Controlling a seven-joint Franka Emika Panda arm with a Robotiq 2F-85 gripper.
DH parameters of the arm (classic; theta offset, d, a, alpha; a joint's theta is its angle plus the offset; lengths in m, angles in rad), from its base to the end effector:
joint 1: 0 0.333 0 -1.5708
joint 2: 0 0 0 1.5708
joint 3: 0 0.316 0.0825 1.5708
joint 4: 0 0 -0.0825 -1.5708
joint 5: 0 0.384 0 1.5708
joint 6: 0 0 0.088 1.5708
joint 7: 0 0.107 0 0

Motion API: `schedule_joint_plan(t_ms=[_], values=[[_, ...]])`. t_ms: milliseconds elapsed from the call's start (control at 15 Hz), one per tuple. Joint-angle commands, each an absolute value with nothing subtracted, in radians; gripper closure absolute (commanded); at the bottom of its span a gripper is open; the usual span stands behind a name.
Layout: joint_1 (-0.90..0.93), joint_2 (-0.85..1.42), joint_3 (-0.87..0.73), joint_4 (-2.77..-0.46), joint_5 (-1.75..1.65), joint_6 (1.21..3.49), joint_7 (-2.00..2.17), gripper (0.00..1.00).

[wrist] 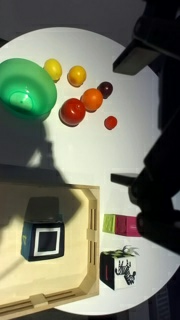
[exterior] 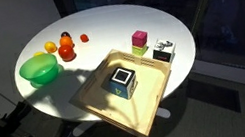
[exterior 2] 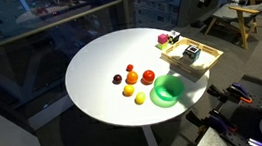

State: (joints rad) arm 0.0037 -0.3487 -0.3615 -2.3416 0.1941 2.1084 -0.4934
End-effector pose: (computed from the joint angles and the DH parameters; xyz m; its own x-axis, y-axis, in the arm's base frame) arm 0.4284 -0.1586 0.4713 0.9787 0.0335 0.2026 0.0792 -0.9718 -0.2221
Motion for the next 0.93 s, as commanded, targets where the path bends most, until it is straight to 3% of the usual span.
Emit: schedule_joint_plan(t_ms=[0,867], values=[[-0.030,-0.344,-0.331,-2.339,0.207,2.104,-0.503,0.00],[-0.035,-0.350,-0.322,-2.345,0.214,2.118,-0.509,0.00]])
